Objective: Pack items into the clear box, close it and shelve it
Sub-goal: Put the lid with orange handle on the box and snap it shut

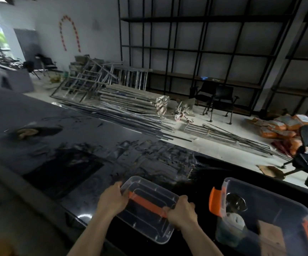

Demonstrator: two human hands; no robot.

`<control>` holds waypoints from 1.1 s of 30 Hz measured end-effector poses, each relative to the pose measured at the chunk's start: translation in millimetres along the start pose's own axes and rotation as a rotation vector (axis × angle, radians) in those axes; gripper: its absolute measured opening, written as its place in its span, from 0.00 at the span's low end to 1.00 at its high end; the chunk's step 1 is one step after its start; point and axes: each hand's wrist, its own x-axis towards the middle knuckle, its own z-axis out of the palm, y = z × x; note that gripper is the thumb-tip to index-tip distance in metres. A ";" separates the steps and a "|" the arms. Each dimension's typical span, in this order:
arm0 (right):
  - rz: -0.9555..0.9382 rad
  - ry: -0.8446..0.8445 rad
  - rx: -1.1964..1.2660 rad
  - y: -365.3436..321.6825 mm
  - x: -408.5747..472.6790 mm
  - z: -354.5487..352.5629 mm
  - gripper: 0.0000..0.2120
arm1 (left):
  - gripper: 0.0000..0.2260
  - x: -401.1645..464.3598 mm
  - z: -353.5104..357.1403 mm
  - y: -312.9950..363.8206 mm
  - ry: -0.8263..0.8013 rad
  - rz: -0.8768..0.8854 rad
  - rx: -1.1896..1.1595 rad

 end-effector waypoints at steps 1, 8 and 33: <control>0.006 0.005 0.065 -0.8 0.9 -0.1 0.26 | 0.23 -1.6 -1.3 -0.6 0.018 -0.014 -0.018; -0.091 0.265 0.461 -27.6 13.5 -42.3 0.10 | 0.16 8.2 -44.4 22.0 0.200 -0.165 -0.302; 0.114 0.875 0.973 147.4 -24.1 -307.3 0.11 | 0.12 -54.4 5.6 322.5 -0.140 0.417 -0.702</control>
